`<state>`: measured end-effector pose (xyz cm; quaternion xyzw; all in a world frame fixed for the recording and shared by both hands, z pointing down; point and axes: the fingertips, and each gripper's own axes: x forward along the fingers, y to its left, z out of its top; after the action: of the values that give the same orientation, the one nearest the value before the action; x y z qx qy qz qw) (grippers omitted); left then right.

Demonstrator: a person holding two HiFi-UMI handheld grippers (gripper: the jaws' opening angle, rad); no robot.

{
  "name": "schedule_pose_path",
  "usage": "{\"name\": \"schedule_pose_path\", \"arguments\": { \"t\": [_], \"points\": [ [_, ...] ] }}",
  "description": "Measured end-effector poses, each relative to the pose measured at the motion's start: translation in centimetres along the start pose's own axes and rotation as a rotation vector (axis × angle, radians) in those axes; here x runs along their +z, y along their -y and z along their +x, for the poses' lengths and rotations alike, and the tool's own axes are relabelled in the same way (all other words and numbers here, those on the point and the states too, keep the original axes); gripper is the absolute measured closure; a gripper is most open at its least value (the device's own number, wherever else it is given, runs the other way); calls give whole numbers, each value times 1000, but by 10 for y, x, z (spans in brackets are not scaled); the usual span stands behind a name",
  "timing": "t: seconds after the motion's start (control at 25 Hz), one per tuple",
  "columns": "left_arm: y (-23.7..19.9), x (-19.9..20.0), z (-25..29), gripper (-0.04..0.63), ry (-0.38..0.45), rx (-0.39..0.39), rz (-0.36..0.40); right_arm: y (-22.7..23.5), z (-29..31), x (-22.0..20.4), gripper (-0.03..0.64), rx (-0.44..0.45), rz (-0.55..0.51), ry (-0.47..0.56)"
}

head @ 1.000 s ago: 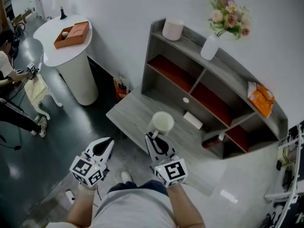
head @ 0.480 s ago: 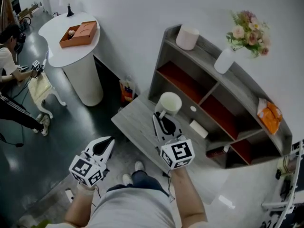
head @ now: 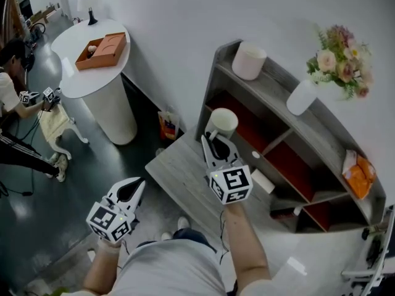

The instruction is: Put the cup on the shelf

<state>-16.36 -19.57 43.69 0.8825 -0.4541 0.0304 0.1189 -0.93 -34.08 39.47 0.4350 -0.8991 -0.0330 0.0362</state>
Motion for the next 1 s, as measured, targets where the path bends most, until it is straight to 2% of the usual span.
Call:
{"name": "schedule_pose_path", "arguments": {
  "t": [0.56, 1.0],
  "points": [
    [-31, 12, 63, 578, -38, 55, -8, 82, 76, -25, 572, -11, 14, -59],
    [-48, 7, 80, 578, -54, 94, -18, 112, 105, -45, 572, -43, 49, -114]
  ]
}}
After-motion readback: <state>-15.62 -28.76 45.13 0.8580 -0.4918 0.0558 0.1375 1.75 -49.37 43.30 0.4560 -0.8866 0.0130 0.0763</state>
